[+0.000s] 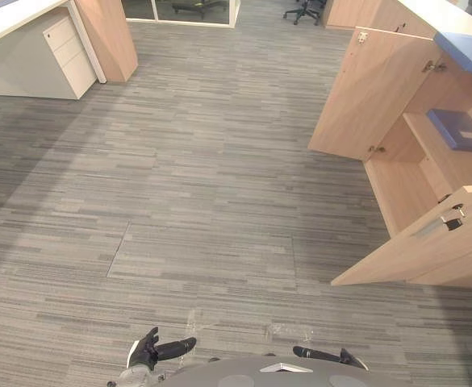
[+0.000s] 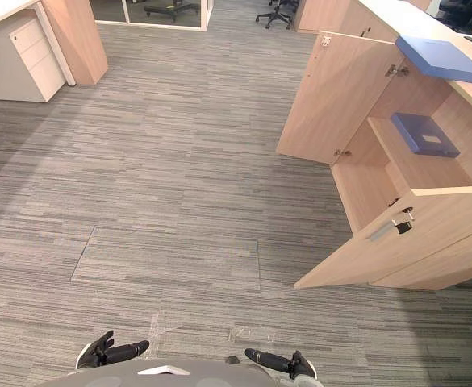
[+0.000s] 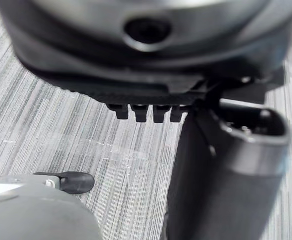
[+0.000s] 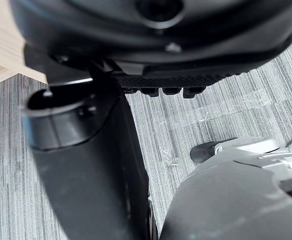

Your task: Walk over to the cabinet, pick up the folder, carry it to the office cabinet, place the folder inside the office cabinet, then close the office cabinet door

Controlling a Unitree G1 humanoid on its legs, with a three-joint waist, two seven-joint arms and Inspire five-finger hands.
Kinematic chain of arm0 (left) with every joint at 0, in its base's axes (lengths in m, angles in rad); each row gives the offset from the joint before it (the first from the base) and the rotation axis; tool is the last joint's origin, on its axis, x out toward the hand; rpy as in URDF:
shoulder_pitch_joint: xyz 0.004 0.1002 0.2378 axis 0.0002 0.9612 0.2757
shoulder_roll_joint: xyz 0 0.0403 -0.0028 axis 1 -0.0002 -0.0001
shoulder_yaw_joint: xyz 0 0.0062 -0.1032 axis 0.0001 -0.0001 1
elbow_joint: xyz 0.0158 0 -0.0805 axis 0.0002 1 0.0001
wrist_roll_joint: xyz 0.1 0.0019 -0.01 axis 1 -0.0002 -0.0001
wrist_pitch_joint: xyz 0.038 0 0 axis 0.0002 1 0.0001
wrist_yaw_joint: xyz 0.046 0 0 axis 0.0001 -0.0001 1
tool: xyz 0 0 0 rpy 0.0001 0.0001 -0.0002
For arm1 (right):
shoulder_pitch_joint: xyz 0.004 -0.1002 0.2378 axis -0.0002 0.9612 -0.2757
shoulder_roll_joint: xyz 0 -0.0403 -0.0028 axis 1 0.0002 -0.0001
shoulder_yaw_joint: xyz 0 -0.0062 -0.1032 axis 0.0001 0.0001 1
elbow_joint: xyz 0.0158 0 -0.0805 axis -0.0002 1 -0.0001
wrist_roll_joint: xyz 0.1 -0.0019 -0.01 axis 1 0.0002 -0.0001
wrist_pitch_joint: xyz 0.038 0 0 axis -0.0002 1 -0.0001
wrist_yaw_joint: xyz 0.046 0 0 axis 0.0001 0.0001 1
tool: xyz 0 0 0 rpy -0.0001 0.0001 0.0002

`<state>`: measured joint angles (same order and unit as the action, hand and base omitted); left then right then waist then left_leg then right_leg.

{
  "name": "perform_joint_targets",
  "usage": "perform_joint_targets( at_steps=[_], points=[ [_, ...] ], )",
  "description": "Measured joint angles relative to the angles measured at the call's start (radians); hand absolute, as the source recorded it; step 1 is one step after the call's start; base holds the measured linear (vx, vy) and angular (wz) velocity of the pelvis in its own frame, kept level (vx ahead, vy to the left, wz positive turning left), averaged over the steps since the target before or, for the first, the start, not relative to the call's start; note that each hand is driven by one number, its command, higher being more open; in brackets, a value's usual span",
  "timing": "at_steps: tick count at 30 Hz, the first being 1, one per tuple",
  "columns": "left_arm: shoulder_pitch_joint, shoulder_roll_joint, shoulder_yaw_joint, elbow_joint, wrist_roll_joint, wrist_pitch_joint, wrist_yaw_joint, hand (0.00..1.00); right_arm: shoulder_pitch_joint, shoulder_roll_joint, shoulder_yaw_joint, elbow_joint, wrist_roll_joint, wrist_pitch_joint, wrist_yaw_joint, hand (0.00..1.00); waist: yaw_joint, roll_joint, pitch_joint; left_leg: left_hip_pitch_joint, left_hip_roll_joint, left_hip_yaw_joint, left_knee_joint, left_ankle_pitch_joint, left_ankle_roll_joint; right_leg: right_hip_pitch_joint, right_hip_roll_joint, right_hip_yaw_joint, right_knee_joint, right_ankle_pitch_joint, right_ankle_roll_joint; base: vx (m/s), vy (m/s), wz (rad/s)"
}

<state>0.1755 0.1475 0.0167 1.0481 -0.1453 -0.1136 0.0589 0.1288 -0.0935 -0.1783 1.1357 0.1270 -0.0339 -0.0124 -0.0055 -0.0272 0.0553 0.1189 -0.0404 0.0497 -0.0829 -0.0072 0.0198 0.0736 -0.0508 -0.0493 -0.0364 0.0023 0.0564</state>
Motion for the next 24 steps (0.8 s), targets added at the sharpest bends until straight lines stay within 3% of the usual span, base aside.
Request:
perform_joint_targets(
  at_steps=[24],
  points=[
    [-0.014, 0.021, -0.041, 0.010, 0.040, -0.011, -0.055, 1.00, -0.007, 0.002, 0.004, 0.000, -0.001, 0.000, 0.008, 1.00, -0.001, -0.004, 0.017, 0.014, 0.000, 0.011, -0.001, -0.002, -0.003, 0.019, 0.000, 0.007, -0.018, 0.010, 0.003, -0.03, -0.027, -0.01]
  ],
)
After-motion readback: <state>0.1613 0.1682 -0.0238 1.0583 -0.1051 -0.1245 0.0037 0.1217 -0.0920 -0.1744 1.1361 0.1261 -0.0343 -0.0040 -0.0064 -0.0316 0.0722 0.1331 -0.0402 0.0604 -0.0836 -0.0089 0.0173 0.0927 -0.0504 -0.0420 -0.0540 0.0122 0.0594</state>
